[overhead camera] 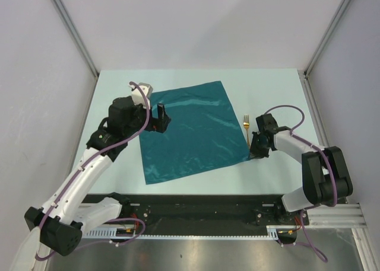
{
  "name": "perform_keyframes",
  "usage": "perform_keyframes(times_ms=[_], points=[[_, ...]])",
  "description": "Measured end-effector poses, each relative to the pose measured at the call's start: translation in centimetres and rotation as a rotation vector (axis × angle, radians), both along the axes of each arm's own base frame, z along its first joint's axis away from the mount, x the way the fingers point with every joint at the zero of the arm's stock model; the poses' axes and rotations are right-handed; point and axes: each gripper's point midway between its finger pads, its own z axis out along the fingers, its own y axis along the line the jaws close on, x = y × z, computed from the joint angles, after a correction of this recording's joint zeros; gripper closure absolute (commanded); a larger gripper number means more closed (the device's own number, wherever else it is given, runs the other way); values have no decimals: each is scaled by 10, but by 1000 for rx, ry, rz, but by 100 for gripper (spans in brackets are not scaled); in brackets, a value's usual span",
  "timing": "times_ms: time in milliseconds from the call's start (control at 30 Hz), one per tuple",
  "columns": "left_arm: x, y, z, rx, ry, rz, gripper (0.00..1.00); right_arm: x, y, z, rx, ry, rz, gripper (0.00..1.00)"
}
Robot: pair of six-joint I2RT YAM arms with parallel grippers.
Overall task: Fold the napkin, place the utensils inside, and roll it up
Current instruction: Fold the napkin at the center of the board.
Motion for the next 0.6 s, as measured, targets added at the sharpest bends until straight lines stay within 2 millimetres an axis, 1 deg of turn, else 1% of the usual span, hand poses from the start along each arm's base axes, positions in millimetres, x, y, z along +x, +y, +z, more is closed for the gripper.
perform_keyframes(times_ms=[167,267,367,500,600], points=[[-1,0,1,-3,-6,0,0,-1,0,2,-1,0,2,100],[-2,1,3,-5,-12,0,1,-4,0,6,-2,-4,9,100],[-2,2,5,-8,-22,4,0,-2,-2,18,-10,-32,16,100],[-3,3,8,-13,-35,7,0,7,-6,41,-32,-105,19,100],[-4,3,10,-15,-39,7,0,11,-12,54,-53,-141,14,100]])
